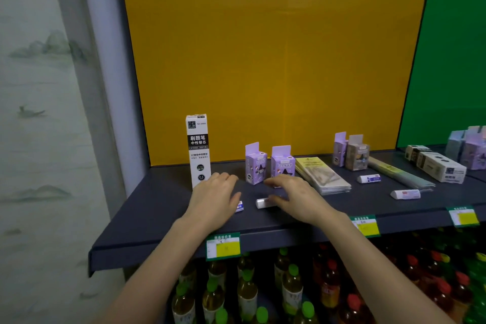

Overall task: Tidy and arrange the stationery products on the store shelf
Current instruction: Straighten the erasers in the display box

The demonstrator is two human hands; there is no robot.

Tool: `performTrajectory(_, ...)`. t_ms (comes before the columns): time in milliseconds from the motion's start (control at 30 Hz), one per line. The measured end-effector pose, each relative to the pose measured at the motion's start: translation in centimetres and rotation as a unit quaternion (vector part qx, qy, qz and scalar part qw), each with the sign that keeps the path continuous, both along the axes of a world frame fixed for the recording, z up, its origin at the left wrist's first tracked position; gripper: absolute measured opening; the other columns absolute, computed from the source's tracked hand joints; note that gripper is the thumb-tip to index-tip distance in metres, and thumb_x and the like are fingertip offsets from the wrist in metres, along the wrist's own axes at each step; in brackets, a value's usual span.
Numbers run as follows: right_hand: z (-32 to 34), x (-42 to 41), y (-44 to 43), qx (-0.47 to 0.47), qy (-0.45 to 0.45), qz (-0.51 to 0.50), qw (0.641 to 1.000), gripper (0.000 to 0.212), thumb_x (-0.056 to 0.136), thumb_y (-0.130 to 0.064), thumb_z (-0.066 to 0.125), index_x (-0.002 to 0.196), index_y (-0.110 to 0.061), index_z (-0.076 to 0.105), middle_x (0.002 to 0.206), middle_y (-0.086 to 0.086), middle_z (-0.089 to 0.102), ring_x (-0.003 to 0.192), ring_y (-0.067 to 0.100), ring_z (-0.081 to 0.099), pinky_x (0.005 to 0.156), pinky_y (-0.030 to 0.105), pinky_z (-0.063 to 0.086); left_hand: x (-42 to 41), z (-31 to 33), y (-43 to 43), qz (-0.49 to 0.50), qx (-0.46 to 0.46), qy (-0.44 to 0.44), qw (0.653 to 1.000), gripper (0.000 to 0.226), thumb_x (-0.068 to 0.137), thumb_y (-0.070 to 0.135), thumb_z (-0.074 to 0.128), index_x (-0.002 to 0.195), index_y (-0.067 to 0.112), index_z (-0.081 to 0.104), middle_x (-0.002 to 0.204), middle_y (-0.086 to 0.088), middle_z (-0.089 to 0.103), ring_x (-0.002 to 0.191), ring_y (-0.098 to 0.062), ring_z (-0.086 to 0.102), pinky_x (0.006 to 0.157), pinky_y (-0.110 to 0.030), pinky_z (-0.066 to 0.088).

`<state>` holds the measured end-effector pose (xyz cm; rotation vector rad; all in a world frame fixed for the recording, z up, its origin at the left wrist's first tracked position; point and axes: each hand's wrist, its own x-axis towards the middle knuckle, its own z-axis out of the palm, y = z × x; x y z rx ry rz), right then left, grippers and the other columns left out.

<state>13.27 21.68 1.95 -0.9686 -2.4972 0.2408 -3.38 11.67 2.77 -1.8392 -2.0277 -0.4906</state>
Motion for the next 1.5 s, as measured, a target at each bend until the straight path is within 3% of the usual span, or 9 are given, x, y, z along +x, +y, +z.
performTrajectory(233, 0.1, 0.3, 2.9, -0.009, -0.068, 0.085, 0.994, 0.049, 0.081, -0.044, 0.062, 0.125, -0.024, 0.054, 0.127, -0.004, 0.058, 0.117, 0.017, 0.050, 0.099, 0.036, 0.042, -1.8, -0.5, 1.6, 0.017, -0.143, -0.065, 0.987, 0.059, 0.073, 0.064, 0.055, 0.116, 0.023, 0.055, 0.118, 0.004, 0.059, 0.110, -0.016, 0.053, 0.088, -0.035, 0.046)
performTrajectory(500, -0.1, -0.4, 4.0, -0.016, -0.099, 0.137, 0.985, 0.027, 0.085, -0.038, 0.060, 0.107, -0.025, 0.064, 0.107, -0.004, 0.061, 0.090, 0.007, 0.049, 0.084, 0.028, 0.043, -3.9, -0.6, 2.1, -0.064, -0.174, -0.117, 0.976, 0.027, 0.080, 0.042, 0.062, 0.100, 0.025, 0.064, 0.105, 0.004, 0.060, 0.093, -0.011, 0.053, 0.084, -0.034, 0.047)
performTrajectory(767, 0.1, 0.9, 3.7, -0.036, -0.073, 0.116, 0.990, 0.018, 0.091, -0.033, 0.051, 0.092, -0.026, 0.034, 0.086, -0.004, 0.051, 0.079, 0.019, 0.048, 0.071, 0.033, 0.038, -3.7, -0.1, 3.5, -0.136, -0.162, -0.055, 0.976, 0.025, 0.089, 0.040, 0.049, 0.106, 0.023, 0.057, 0.109, 0.004, 0.059, 0.101, -0.013, 0.052, 0.086, -0.029, 0.042)
performTrajectory(867, 0.3, 2.9, 3.4, -0.051, -0.044, 0.104, 0.992, 0.017, 0.092, -0.032, 0.048, 0.097, -0.022, 0.035, 0.092, 0.002, 0.054, 0.083, 0.020, 0.052, 0.075, 0.035, 0.040, -2.5, 0.6, 4.7, -0.188, -0.139, -0.054, 0.971, 0.024, 0.089, 0.039, 0.050, 0.105, 0.024, 0.057, 0.109, 0.004, 0.061, 0.102, -0.013, 0.052, 0.085, -0.028, 0.040)
performTrajectory(967, 0.8, 5.8, 3.1, -0.062, -0.017, 0.076, 0.995, 0.020, 0.095, -0.032, 0.042, 0.107, -0.016, 0.041, 0.101, 0.003, 0.054, 0.090, 0.014, 0.050, 0.077, 0.027, 0.037, 0.0, 1.3, 6.3, -0.241, -0.122, -0.040, 0.962, 0.024, 0.089, 0.039, 0.050, 0.105, 0.023, 0.058, 0.110, 0.006, 0.062, 0.101, -0.012, 0.052, 0.084, -0.028, 0.039)
performTrajectory(1133, 1.2, 13.0, 3.6, -0.042, -0.002, -0.014, 0.999, 0.014, 0.095, -0.030, 0.042, 0.104, -0.020, 0.044, 0.094, -0.008, 0.049, 0.083, 0.005, 0.043, 0.072, 0.024, 0.031, 6.2, 2.9, 10.2, -0.337, -0.105, -0.034, 0.935, 0.021, 0.088, 0.034, 0.052, 0.100, 0.018, 0.059, 0.093, 0.007, 0.057, 0.071, 0.001, 0.043, 0.065, -0.018, 0.031)
performTrajectory(1300, 1.2, 22.9, 3.9, -0.014, 0.026, -0.120, 0.992, 0.013, 0.093, -0.027, 0.048, 0.103, -0.019, 0.046, 0.095, -0.010, 0.046, 0.078, 0.000, 0.043, 0.068, 0.017, 0.033, 15.5, 3.9, 14.0, -0.412, -0.083, -0.004, 0.907, 0.023, 0.087, 0.033, 0.054, 0.101, 0.015, 0.059, 0.100, -0.001, 0.062, 0.078, -0.009, 0.041, 0.069, -0.023, 0.031)
performTrajectory(1400, 1.0, 29.6, 4.1, -0.004, 0.033, -0.167, 0.985, 0.009, 0.092, -0.027, 0.050, 0.099, -0.025, 0.044, 0.088, -0.018, 0.042, 0.077, -0.005, 0.044, 0.068, 0.020, 0.034, 21.9, 3.8, 16.0, -0.454, -0.081, -0.001, 0.887, 0.023, 0.087, 0.032, 0.055, 0.099, 0.013, 0.060, 0.094, -0.003, 0.063, 0.074, -0.008, 0.041, 0.063, -0.019, 0.031)
performTrajectory(1500, 1.1, 36.2, 4.8, 0.003, 0.023, -0.201, 0.979, 0.013, 0.092, -0.029, 0.051, 0.102, -0.023, 0.047, 0.092, -0.015, 0.045, 0.080, 0.002, 0.047, 0.072, 0.024, 0.039, 28.6, 3.6, 18.3, -0.483, -0.076, 0.002, 0.872, 0.021, 0.087, 0.032, 0.055, 0.096, 0.013, 0.060, 0.087, 0.001, 0.058, 0.074, -0.008, 0.042, 0.062, -0.017, 0.032)
